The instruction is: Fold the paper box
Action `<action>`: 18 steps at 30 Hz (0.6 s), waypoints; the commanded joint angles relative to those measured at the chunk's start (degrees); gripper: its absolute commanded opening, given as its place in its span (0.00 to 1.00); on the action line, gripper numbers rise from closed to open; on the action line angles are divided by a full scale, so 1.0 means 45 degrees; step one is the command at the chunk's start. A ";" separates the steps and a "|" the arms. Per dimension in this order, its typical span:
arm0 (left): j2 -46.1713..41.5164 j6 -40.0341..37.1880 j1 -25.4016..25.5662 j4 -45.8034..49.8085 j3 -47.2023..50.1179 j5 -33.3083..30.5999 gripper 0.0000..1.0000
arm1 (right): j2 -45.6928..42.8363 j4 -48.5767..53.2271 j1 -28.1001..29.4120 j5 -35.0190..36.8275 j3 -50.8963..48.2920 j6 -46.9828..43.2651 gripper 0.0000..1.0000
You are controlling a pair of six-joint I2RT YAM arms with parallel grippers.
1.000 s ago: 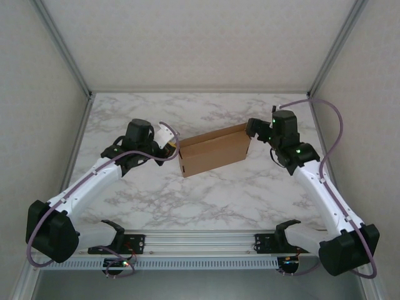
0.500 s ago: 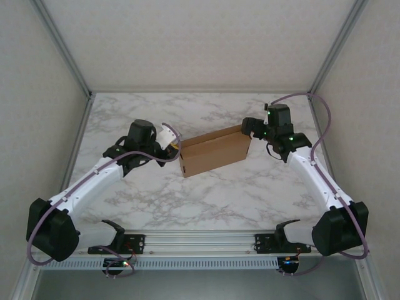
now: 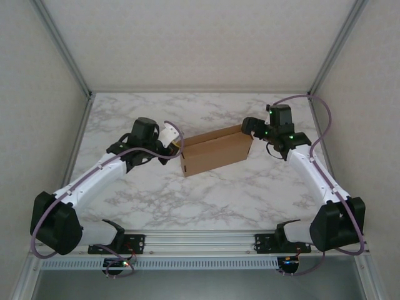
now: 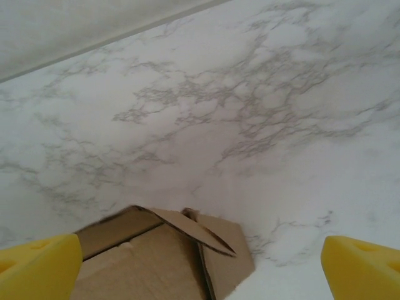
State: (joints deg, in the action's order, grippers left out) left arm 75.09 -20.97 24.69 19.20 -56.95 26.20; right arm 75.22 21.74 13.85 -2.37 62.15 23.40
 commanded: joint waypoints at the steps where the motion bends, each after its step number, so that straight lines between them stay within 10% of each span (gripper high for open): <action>1: 0.0245 0.0053 0.0100 0.0168 -0.0690 -0.0059 0.00 | 0.0073 -0.1673 -0.0456 -0.2705 -0.0606 0.1078 0.99; 18: 0.0040 0.0283 0.0051 -0.0207 -0.0397 -0.1234 0.00 | -0.0259 -0.2149 -0.0400 -0.5122 -0.1240 0.1164 0.85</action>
State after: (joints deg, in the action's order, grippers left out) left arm 76.49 -20.88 24.67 19.49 -58.41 22.61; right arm 76.16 14.35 11.66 -20.51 57.80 27.03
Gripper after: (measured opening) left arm 0.058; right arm 0.853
